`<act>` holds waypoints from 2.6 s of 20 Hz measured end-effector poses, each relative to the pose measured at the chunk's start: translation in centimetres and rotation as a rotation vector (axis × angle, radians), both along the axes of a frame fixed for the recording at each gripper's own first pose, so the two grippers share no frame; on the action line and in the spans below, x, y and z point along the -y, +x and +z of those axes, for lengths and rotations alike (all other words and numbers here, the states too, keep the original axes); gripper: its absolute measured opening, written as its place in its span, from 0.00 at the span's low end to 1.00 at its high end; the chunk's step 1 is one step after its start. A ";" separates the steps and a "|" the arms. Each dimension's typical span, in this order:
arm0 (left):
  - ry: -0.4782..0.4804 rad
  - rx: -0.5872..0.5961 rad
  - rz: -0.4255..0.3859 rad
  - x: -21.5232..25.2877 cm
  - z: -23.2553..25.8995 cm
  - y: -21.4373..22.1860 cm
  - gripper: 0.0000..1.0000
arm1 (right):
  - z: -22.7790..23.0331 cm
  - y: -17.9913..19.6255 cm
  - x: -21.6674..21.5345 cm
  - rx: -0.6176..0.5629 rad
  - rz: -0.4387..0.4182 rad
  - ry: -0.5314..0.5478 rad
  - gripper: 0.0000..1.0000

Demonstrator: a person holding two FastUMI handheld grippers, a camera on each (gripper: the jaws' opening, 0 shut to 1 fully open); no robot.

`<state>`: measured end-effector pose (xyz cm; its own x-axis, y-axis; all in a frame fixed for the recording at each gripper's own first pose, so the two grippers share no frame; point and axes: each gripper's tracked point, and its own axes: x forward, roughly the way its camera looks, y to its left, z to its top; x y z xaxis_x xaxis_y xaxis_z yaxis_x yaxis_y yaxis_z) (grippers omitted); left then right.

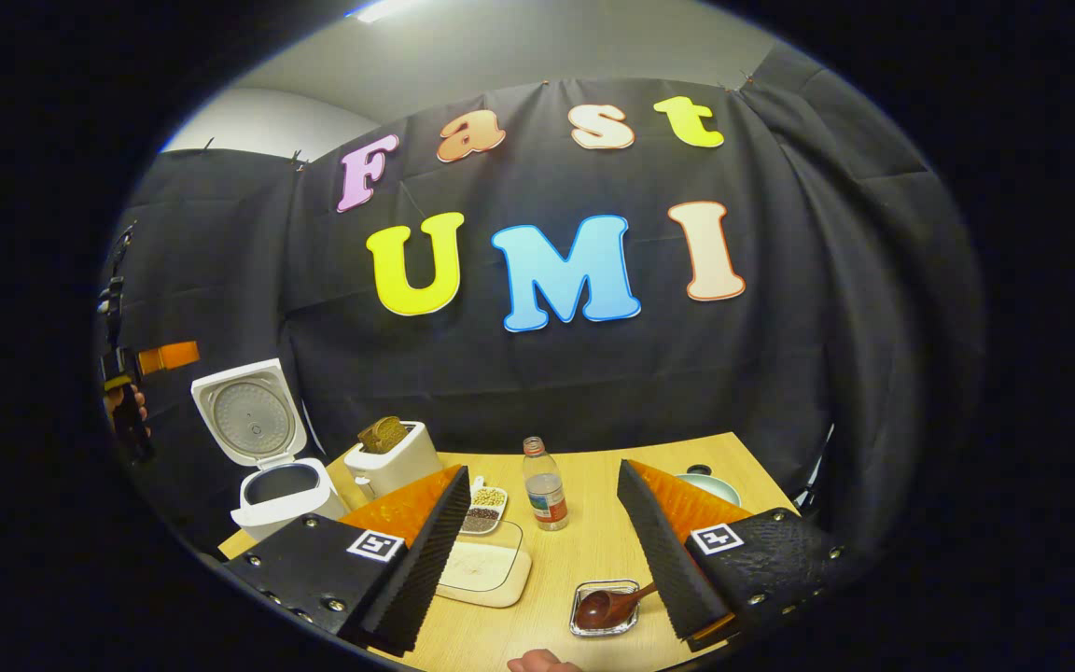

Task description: Close the left gripper, press the button to open the rice cooker; take a wooden spoon from the chopstick holder with the right hand, scoop a spoonful of rice and pour it into the rice cooker, then put the wooden spoon back into the chopstick holder.

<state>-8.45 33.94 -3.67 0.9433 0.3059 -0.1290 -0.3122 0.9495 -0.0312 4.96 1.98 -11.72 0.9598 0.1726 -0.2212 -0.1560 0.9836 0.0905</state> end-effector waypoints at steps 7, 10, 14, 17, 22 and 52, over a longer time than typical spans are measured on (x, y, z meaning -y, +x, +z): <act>0.082 -0.071 0.146 -8.0 -0.9 4.5 0.96 | -2.1 0.4 -0.9 -0.055 -0.016 -0.029 0.96; 0.061 -0.086 0.187 -10.4 -1.9 6.0 0.97 | -2.5 0.9 -0.6 -0.073 -0.044 -0.045 0.96; 0.000 -0.150 0.250 -13.4 -3.8 7.8 0.97 | -2.7 1.8 0.2 -0.083 -0.077 -0.068 0.96; -0.052 -0.210 0.291 -14.2 -6.2 7.6 0.97 | -2.7 2.0 -0.1 -0.089 -0.068 -0.043 0.96; -0.070 -0.217 0.308 -13.5 -6.4 7.2 0.98 | -2.8 2.2 -0.9 -0.093 -0.034 -0.047 0.96; -0.089 -0.275 0.239 -2.1 -16.8 -0.3 0.99 | -0.2 -1.5 -3.1 -0.064 0.087 -0.077 0.96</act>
